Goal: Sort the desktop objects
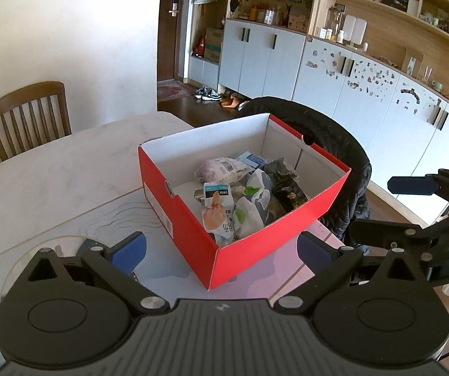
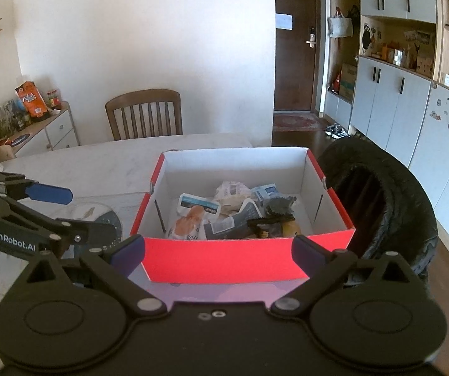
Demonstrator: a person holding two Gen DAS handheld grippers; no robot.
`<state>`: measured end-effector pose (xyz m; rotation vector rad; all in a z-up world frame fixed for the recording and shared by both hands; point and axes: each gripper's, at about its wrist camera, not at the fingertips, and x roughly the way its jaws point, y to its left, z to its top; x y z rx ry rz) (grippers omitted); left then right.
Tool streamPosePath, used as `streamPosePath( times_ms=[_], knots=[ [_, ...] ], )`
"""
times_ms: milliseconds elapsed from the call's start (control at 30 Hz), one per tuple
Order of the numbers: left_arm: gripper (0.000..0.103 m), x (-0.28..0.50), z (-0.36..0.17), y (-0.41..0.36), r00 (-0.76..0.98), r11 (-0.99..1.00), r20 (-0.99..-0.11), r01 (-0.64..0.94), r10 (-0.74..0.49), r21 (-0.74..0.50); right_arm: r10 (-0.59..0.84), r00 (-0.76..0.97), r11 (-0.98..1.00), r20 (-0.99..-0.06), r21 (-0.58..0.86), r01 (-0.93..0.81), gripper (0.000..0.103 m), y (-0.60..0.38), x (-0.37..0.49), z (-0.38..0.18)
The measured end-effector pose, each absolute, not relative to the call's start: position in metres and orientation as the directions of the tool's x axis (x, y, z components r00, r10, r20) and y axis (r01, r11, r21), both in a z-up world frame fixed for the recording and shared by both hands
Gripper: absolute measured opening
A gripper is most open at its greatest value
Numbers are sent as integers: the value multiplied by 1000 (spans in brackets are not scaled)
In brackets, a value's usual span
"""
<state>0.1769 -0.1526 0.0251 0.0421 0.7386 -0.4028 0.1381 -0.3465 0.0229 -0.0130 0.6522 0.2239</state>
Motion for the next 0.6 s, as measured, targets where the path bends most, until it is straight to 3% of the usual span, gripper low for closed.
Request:
streamPosePath(
  times_ms=[600],
  knots=[
    [103,166,29,-148,663,927,-668,356,-338,-115,180,767,982,-616,63,-180,101,-352,133,22]
  ],
)
